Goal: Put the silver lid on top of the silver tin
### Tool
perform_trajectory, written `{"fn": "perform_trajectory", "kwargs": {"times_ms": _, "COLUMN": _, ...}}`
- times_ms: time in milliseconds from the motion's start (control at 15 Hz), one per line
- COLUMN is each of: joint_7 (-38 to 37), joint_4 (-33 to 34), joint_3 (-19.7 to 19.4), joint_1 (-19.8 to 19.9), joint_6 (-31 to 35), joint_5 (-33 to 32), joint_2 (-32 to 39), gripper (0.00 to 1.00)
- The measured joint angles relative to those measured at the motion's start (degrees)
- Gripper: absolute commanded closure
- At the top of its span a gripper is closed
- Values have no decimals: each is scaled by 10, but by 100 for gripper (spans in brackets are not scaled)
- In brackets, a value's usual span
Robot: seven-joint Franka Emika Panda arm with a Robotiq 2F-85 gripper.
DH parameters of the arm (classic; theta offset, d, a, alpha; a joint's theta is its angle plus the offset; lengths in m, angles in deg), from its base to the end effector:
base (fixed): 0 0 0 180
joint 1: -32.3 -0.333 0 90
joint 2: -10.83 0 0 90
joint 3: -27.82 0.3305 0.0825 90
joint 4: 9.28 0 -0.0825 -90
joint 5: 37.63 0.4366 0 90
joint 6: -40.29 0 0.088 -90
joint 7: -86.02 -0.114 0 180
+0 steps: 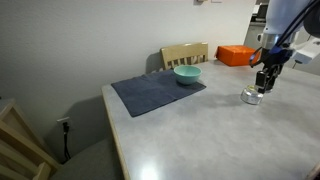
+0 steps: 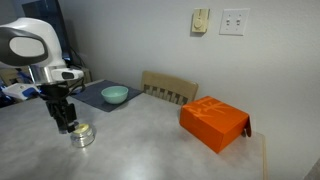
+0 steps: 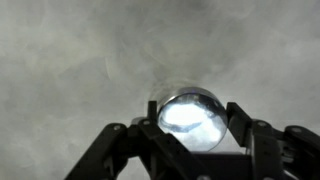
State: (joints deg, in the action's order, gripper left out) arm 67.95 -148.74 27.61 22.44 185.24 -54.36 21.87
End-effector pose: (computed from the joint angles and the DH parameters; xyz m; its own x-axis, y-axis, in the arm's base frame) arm 0.4999 0.0868 0.1801 0.9934 0.0949 -0.0641 0.1046 -0.9797 0.1707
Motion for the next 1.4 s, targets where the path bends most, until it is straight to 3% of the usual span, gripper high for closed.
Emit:
{"fn": "perform_trajectory", "kwargs": {"times_ms": 267, "joint_7": 1, "joint_4": 0, "joint_3": -4, "joint_1": 2, "joint_6": 25, "joint_5": -27, "joint_2": 2, "gripper": 56}}
{"fn": "perform_trajectory", "kwargs": {"times_ms": 667, "joint_7": 34, "joint_4": 9, "joint_3": -5, "joint_1": 22, "joint_6": 54, "joint_5": -10, "joint_2": 25, "gripper": 56}}
{"fn": "perform_trajectory", "kwargs": {"times_ms": 1133, "joint_7": 203, "joint_4": 47, "joint_3": 14, "joint_1": 57, "joint_6": 53, "joint_5": 101, "joint_2": 50, "gripper": 56}}
{"fn": "perform_trajectory", "kwargs": {"times_ms": 1400, "joint_7": 231, "joint_4": 63, "joint_3": 21, "joint_1": 65, "joint_6": 34, "joint_5": 133, "joint_2": 57, "gripper": 56}}
